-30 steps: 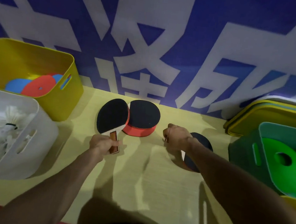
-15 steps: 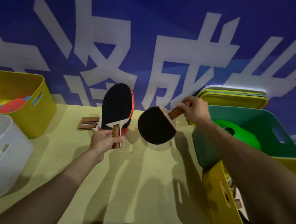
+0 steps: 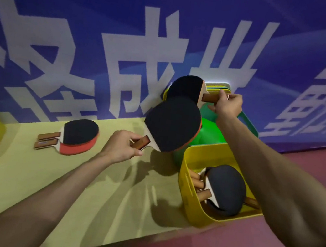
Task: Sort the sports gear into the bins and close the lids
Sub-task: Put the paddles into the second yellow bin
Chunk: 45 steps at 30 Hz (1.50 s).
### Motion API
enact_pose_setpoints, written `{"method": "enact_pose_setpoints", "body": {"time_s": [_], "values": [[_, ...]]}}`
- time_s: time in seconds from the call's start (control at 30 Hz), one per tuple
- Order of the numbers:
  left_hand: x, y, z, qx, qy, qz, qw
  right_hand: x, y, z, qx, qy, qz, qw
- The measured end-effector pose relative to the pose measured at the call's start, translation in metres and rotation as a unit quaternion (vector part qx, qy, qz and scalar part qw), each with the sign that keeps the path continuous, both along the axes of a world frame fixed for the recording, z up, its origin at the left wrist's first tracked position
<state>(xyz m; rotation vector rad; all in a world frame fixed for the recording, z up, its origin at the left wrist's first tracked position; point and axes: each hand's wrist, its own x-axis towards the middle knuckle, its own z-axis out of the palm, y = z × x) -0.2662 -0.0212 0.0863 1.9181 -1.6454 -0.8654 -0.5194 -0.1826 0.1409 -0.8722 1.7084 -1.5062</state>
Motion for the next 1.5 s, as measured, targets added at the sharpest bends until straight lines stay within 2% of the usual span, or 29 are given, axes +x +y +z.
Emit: {"method": "enact_pose_setpoints", "body": {"time_s": [0.1, 0.23, 0.4, 0.53, 0.63, 0.73, 0.87, 1.0, 1.13, 1.3, 1.37, 1.5], "values": [[-0.039, -0.008, 0.002, -0.022, -0.11, -0.082, 0.99, -0.042, 0.002, 0.005, 0.01, -0.014, -0.021, 1.0], [-0.092, -0.015, 0.004, -0.063, -0.217, -0.189, 0.956, -0.089, 0.01, 0.013, 0.017, -0.007, -0.041, 0.999], [-0.141, -0.022, 0.001, -0.093, -0.273, -0.264, 0.92, -0.135, 0.02, -0.002, 0.025, -0.038, -0.039, 0.998], [-0.17, -0.028, -0.003, -0.081, -0.328, -0.316, 0.886, -0.172, 0.03, -0.019, 0.045, -0.06, -0.032, 0.997], [-0.188, -0.031, -0.011, -0.068, -0.361, -0.35, 0.862, -0.202, 0.038, -0.031, 0.066, -0.041, -0.017, 0.997], [-0.201, -0.035, -0.023, -0.057, -0.369, -0.369, 0.851, -0.23, 0.045, -0.046, 0.093, -0.005, 0.018, 0.995], [-0.203, -0.048, -0.038, -0.037, -0.334, -0.347, 0.875, -0.246, 0.055, -0.066, 0.147, 0.041, 0.068, 0.986], [-0.204, -0.054, -0.047, -0.064, -0.322, -0.323, 0.887, -0.243, 0.06, -0.08, 0.201, 0.058, 0.128, 0.97], [-0.199, -0.059, -0.049, -0.067, -0.281, -0.28, 0.916, -0.233, 0.06, -0.088, 0.24, 0.104, 0.175, 0.949], [-0.19, -0.063, -0.047, -0.076, -0.222, -0.254, 0.938, -0.226, 0.058, -0.089, 0.266, 0.18, 0.187, 0.929], [-0.188, -0.064, -0.046, -0.089, -0.201, -0.248, 0.944, -0.228, 0.058, -0.092, 0.292, 0.235, 0.2, 0.905], [-0.189, -0.066, -0.043, -0.132, -0.172, -0.23, 0.949, -0.231, 0.063, -0.095, 0.335, 0.393, 0.263, 0.815]]}}
